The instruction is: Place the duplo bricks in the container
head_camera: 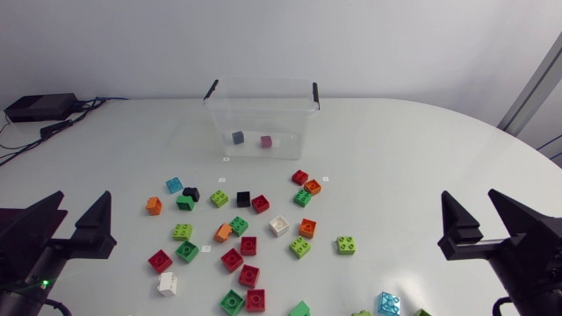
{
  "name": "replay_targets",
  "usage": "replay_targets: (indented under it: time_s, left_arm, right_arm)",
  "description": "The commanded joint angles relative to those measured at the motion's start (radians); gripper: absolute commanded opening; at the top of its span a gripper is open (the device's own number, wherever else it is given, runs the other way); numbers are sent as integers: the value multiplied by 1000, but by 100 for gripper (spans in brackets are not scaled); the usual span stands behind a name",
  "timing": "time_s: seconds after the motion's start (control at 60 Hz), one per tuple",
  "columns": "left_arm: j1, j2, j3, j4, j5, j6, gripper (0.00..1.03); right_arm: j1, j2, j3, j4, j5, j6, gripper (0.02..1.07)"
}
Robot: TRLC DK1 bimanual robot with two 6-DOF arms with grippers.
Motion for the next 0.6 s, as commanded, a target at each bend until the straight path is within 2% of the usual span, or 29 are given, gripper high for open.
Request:
replay_targets:
  time_s: [0.0,0.483,0.583]
  left_arm:
    - [-7,-12,-19,4,8,-11,99]
    - [-8,-13,-17,14,6,-14,99]
    - [-8,-12,30,-22,6,-30,99]
  right_arm:
    - [5,-5,-22,-7,-3,-5,103]
    - [-2,-7,-23,-4,-3,-5,103]
    - [6,-8,-22,-1,-3,-5,103]
